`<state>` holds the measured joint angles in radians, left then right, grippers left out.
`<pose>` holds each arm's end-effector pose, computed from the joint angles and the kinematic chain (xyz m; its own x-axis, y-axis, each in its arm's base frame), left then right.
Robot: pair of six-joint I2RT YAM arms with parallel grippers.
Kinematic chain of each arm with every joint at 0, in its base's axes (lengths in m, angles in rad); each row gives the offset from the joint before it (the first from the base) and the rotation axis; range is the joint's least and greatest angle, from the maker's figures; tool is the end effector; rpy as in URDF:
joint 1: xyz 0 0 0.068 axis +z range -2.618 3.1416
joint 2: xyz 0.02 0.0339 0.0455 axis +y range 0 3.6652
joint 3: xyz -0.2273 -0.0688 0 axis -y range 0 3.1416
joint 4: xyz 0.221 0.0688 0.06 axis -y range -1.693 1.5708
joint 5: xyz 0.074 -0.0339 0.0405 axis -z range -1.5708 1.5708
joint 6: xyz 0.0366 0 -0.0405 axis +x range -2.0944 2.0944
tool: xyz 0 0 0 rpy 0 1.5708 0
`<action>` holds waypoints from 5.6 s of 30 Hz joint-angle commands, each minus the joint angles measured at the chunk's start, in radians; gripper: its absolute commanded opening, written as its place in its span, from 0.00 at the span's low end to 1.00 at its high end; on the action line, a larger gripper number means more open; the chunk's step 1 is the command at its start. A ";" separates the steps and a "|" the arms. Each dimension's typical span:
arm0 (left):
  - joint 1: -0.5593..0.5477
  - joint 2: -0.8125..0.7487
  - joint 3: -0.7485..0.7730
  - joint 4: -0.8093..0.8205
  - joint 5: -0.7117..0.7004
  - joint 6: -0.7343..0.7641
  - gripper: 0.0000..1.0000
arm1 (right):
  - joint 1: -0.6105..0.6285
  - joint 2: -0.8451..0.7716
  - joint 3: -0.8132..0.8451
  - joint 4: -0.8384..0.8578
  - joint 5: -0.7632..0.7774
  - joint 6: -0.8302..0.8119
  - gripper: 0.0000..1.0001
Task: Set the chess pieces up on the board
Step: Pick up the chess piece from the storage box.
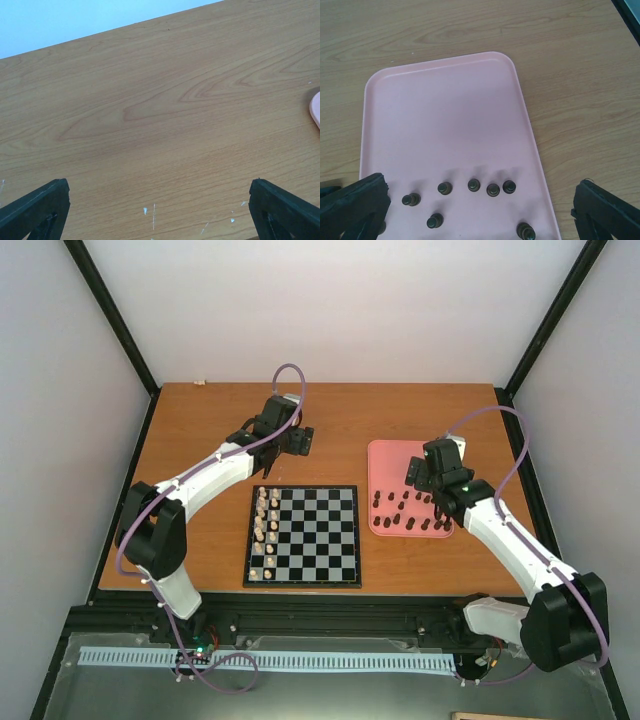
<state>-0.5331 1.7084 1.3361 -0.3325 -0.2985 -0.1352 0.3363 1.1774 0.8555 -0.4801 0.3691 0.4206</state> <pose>0.3171 -0.1746 0.2435 -0.5924 0.2000 -0.7805 0.2149 0.9728 0.0861 0.2278 0.0656 0.2327 -0.6483 0.1768 -0.7405 0.2122 0.9761 0.0472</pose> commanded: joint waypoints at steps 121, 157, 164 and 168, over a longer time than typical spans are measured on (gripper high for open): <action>0.008 0.036 0.054 -0.016 -0.065 -0.012 1.00 | 0.162 0.585 0.274 0.009 -0.194 -0.120 0.23; 0.008 0.038 0.055 -0.019 -0.076 -0.018 1.00 | 0.162 0.542 0.260 0.025 -0.187 -0.117 0.11; 0.009 0.035 0.054 -0.019 -0.077 -0.021 1.00 | 0.191 0.483 0.325 0.006 -0.191 -0.126 0.10; 0.008 0.035 0.053 -0.018 -0.081 -0.020 1.00 | 0.255 0.508 0.357 0.001 -0.214 -0.126 0.10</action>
<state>-0.5285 1.7332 1.3495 -0.3416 -0.3645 -0.1383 0.5320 1.6810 1.1782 -0.4732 0.1711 0.2993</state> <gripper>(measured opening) 0.997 0.107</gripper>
